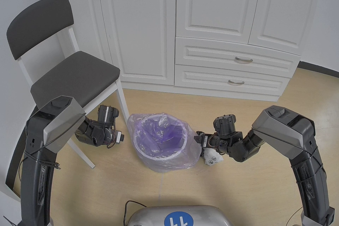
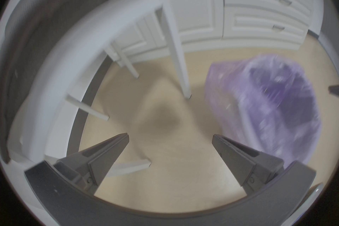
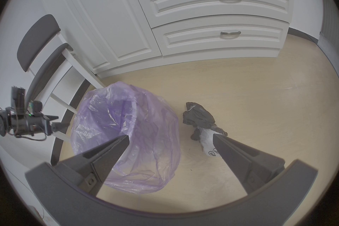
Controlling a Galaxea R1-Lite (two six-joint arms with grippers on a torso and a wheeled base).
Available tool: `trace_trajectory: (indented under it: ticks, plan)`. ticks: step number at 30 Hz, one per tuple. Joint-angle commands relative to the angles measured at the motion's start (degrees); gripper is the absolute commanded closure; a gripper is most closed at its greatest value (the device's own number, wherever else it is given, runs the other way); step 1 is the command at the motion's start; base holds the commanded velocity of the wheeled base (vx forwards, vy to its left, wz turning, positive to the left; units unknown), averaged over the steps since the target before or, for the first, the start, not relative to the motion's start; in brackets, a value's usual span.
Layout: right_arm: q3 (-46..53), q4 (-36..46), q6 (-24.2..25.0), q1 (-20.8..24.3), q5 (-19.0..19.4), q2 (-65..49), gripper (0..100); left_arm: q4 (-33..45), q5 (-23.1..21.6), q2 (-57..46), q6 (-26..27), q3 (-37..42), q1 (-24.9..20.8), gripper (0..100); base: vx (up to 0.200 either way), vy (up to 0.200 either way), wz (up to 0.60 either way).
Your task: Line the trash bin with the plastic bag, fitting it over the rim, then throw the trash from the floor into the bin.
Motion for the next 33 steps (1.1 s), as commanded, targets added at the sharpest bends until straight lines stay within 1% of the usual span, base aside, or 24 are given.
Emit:
trace_trajectory:
  ticks: [1,4,5,6,7,8,9,10,11,12,15,19,20,21,23,25,33]
  plan:
    - [-0.60,-0.05,0.03,-0.38,0.07,0.62,0,-2.65,-0.72,-7.68,0.12,2.63,-1.63,0,0.000,0.000,0.00]
    - [-0.69,-0.14,0.12,-0.47,0.07,0.62,0,-3.18,-0.72,-7.42,-0.05,0.70,-2.43,0,0.000,0.000,0.00]
    - [-0.78,-0.14,0.55,-0.56,0.07,0.62,0,-3.27,-0.81,-6.63,-0.14,-1.77,-3.04,0,0.000,0.000,0.00]
    - [-0.78,-0.14,0.55,-0.56,0.07,0.62,0,-3.27,-0.81,-6.63,-0.14,-1.77,-3.04,0,0.000,0.000,0.00]
    - [-1.04,-0.14,0.99,-0.56,0.07,0.62,0,-3.09,-0.81,-4.25,-0.32,-5.02,-3.30,0,0.000,0.000,0.00]
    - [-1.04,-0.14,0.99,-0.56,0.07,0.62,0,-3.09,-0.81,-4.25,-0.32,-5.02,-3.30,0,0.000,0.000,0.00]
    - [-1.30,-0.05,1.08,-0.65,0.07,0.70,0,-2.74,-0.72,-0.30,-0.67,-10.20,-3.39,0,0.000,0.000,0.00]
    - [-1.30,-0.05,1.08,-0.65,0.07,0.79,0,-2.30,-0.63,0.84,-0.93,-11.96,-3.39,0,0.000,0.000,0.00]
    - [-1.30,-0.05,1.08,-0.65,0.07,0.79,0,-2.30,-0.63,0.84,-0.93,-11.96,-3.39,0,0.000,0.000,0.00]
    - [-1.30,-0.05,1.17,-0.91,0.16,0.79,0,-0.89,-0.63,3.83,-1.46,-16.00,-3.22,0,0.000,0.000,0.00]
    - [-1.39,-0.05,1.17,-1.00,0.24,0.79,0,2.97,-0.72,6.73,-1.55,-19.96,-3.22,0,0.000,0.000,0.00]
    - [-1.57,-0.14,1.17,-1.44,0.51,1.41,0,8.16,-0.72,12.45,-1.63,-29.45,-2.87,0,0.000,0.000,0.00]
    - [-1.57,-0.14,1.17,-1.44,0.51,1.41,0,8.51,-0.72,12.71,-1.63,-29.89,-2.87,0,0.000,0.000,0.00]
    - [-1.66,-0.14,1.17,-1.53,0.59,1.50,0,12.38,-0.81,14.99,-1.72,-32.60,-2.69,0,0.000,0.000,0.00]
    - [-1.66,-0.14,1.17,-1.53,0.59,1.50,0,15.54,-2.21,15.52,-1.63,-32.60,-2.60,0,0.000,0.000,0.00]
    - [-1.66,-0.14,1.17,-1.88,0.77,1.58,0,16.51,-3.53,16.14,-1.81,-32.60,-2.60,0,0.000,0.000,0.00]
    - [-2.71,0.04,1.08,-2.14,1.21,2.46,0,16.77,-4.06,20.18,-1.46,-32.60,-1.11,0,0.000,0.000,0.00]
